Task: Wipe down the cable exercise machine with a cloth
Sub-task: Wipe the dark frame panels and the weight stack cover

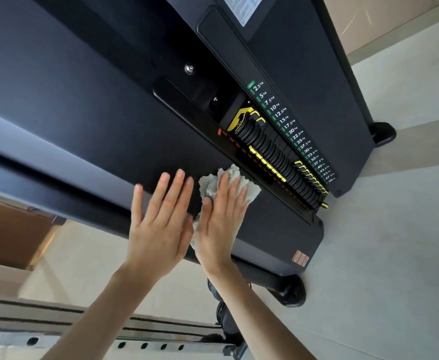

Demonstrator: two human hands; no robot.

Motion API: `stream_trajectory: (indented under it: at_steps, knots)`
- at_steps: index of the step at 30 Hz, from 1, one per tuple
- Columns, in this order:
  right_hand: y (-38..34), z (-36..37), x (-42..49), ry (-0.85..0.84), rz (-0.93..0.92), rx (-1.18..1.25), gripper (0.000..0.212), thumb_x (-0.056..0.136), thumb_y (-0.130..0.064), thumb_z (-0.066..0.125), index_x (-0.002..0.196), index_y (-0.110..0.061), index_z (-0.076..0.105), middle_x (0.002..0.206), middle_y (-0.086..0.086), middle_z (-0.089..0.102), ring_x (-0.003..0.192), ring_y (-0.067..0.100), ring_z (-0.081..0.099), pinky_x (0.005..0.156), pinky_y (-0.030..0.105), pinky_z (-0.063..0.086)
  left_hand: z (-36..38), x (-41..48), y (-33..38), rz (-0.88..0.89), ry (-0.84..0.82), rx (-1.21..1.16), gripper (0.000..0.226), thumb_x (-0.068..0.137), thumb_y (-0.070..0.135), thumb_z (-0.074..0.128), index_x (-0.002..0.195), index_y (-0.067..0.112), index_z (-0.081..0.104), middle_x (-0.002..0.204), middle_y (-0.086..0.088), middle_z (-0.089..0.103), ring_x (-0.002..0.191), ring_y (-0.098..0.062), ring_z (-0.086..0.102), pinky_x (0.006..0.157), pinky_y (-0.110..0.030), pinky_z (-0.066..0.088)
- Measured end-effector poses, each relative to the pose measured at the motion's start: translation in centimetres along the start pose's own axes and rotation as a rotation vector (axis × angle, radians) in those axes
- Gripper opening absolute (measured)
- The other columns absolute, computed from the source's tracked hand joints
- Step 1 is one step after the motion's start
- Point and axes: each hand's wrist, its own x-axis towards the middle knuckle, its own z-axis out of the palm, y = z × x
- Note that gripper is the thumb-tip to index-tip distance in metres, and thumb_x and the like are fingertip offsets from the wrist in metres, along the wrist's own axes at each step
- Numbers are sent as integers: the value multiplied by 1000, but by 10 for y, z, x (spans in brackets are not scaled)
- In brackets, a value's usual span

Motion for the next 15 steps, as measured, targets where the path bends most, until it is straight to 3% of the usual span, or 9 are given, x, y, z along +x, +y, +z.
stream_trajectory:
  at_steps: [4,7,9,12,15]
  knots:
    - [-24,-2,15,-82,-270,-132,52,104,-38,15,152,-18,13,159,4,7,148,28,1,118,49,3,-11,0,-32,-40,17,66,56,96,27,36,148,6,31,155,-14,25,149,-24,7,119,-48,-3]
    - [1,-12,22,-101,-392,-191,51,104,-41,19,150,-19,22,159,7,16,148,29,7,117,55,7,-6,0,-38,-24,24,97,60,94,25,41,149,6,29,155,-14,25,149,-24,5,119,-50,-2]
    - [33,-17,17,-42,-277,-207,52,103,-47,20,150,-25,22,159,5,16,148,28,9,116,58,9,-2,0,-36,-20,37,110,59,94,26,41,149,7,29,154,-13,27,149,-25,5,119,-52,-1]
    - [76,-23,6,67,36,-68,55,102,-52,18,151,-29,17,159,2,14,148,18,5,114,63,12,1,2,-34,-25,28,110,61,93,29,43,148,7,30,152,-15,32,147,-29,10,119,-51,-2]
    - [85,-23,4,116,128,45,52,103,-37,26,151,-19,20,160,8,15,148,19,2,115,60,13,1,2,-35,-14,3,104,64,92,34,43,148,6,29,153,-15,31,147,-31,9,119,-51,-4]
